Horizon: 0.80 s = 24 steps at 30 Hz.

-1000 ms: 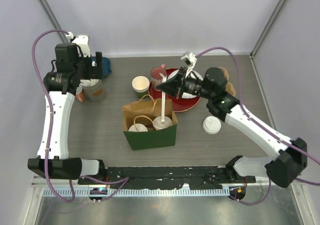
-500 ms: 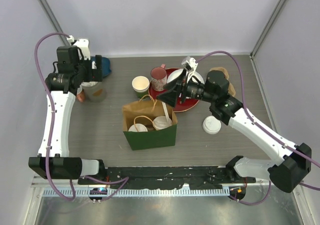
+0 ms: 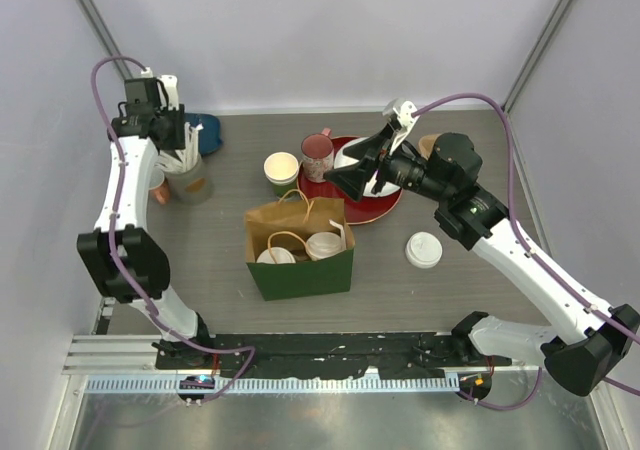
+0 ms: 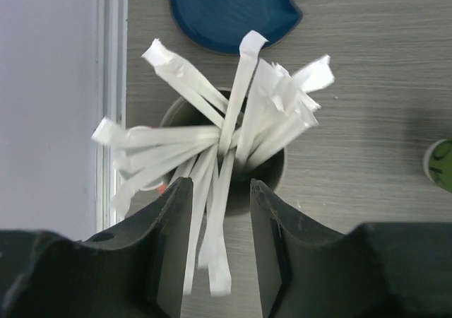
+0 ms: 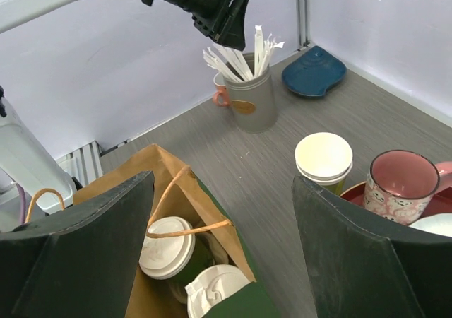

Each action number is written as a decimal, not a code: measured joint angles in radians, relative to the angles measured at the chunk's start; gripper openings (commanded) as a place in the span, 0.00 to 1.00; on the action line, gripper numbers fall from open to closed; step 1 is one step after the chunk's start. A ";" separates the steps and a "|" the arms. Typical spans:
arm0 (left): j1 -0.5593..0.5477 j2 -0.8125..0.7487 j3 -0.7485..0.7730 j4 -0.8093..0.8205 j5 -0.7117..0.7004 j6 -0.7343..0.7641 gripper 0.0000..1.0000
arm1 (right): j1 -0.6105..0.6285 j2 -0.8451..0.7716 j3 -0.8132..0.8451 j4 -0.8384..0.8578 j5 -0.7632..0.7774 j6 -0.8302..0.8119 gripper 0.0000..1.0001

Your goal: Pack the takeout coffee

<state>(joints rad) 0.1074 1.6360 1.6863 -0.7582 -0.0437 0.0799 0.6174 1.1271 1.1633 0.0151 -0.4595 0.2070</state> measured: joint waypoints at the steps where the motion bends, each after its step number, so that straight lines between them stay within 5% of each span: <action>1: 0.003 0.031 0.006 0.010 0.003 0.011 0.41 | -0.002 0.000 0.000 -0.002 0.004 -0.003 0.84; 11: 0.006 0.200 0.053 0.062 0.054 0.060 0.40 | -0.005 0.000 0.000 -0.033 0.030 -0.018 0.84; 18: 0.006 0.228 0.077 0.118 0.067 0.056 0.26 | -0.006 0.000 0.000 -0.041 0.033 -0.020 0.84; 24: 0.006 0.242 0.079 0.130 0.090 0.031 0.00 | -0.006 0.003 0.000 -0.058 0.036 -0.021 0.84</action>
<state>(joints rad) 0.1135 1.8782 1.7649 -0.6277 0.0463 0.1112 0.6109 1.1297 1.1633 -0.0425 -0.4236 0.1860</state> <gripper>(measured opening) 0.100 0.839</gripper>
